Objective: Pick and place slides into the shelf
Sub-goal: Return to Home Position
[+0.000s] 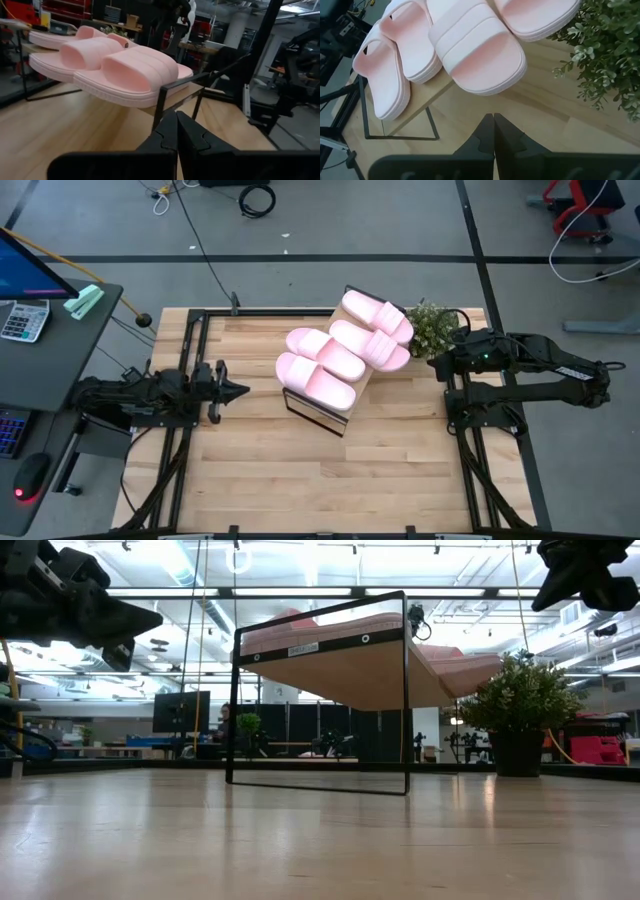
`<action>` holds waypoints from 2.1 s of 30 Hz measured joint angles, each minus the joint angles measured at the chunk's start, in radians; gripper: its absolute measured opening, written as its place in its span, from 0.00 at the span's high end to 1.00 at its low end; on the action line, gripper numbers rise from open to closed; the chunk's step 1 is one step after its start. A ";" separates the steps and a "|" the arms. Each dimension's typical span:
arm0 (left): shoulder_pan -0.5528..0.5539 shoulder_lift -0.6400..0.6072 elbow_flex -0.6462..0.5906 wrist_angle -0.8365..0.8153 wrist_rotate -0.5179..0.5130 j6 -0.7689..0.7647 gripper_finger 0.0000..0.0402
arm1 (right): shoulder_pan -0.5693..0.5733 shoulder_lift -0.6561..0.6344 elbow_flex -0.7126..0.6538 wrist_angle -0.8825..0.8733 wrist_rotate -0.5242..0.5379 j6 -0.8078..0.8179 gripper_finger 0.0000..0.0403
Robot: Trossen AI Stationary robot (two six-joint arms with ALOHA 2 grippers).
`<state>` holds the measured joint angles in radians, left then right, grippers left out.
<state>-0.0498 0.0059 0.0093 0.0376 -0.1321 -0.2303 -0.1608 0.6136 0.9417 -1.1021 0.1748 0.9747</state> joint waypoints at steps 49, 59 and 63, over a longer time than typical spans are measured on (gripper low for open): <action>0.000 0.000 -0.002 0.016 0.005 -0.124 0.92 | 0.222 -0.448 -0.729 1.180 0.029 -0.293 1.00; 0.000 0.000 -0.002 0.016 0.005 -0.124 0.92 | 0.273 -0.612 -0.727 1.033 0.074 -0.358 1.00; 0.000 0.000 -0.002 0.016 0.004 -0.124 0.91 | 0.272 -0.611 -0.726 1.009 0.074 -0.381 1.00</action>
<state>-0.0498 0.0063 0.0071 0.0540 -0.1276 -0.3546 0.1116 0.0023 0.2153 -0.0931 0.2487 0.5933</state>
